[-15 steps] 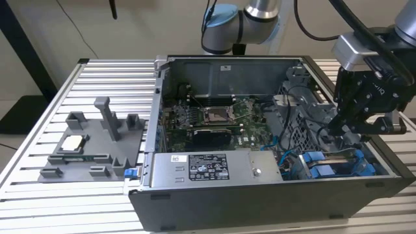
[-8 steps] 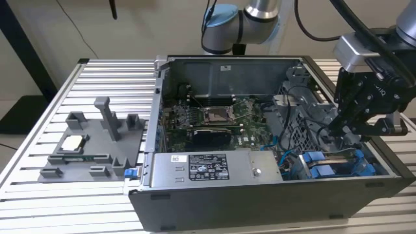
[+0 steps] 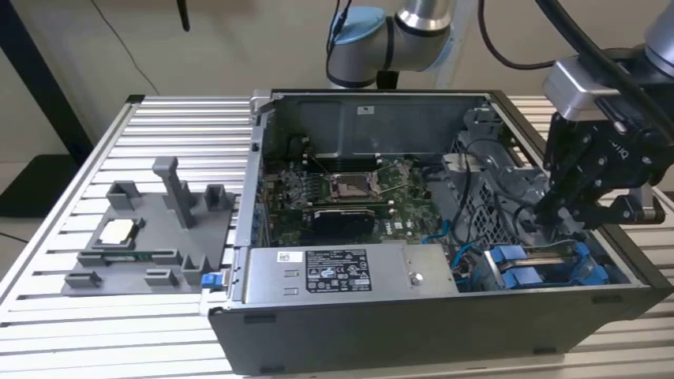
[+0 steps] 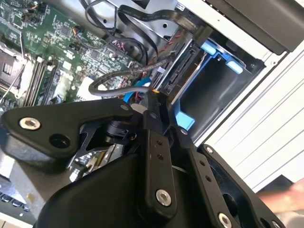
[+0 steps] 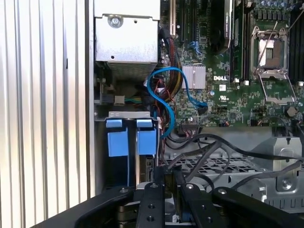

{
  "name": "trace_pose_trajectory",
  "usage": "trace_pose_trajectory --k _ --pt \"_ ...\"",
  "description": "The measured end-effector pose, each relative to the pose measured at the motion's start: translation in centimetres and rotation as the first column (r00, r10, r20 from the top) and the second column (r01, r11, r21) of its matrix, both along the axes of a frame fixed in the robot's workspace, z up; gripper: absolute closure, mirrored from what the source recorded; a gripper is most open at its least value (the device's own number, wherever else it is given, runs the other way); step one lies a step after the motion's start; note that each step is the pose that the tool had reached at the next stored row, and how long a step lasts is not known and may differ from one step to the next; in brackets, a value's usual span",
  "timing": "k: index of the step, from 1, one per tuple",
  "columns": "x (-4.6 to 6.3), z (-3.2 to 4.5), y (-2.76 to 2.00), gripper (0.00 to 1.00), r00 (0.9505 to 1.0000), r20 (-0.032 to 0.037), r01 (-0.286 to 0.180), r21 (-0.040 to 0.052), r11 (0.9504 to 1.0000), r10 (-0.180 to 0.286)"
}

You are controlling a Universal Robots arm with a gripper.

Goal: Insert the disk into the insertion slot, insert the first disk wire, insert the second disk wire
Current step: 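Insert the first disk wire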

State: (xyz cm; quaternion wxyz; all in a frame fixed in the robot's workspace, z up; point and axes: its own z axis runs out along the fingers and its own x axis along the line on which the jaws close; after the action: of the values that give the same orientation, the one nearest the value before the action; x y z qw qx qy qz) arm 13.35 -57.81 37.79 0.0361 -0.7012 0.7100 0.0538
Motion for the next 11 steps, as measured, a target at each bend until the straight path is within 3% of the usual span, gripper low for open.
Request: trace_pose_trajectory --k 7,11 --pt "0.24 -0.47 -0.88 0.81 1.0 0.0002 0.0 -0.0204 0.9998 0.0" --pt "0.37 -0.85 -1.02 0.81 1.0 0.0049 0.0 -0.0291 0.9996 0.0"
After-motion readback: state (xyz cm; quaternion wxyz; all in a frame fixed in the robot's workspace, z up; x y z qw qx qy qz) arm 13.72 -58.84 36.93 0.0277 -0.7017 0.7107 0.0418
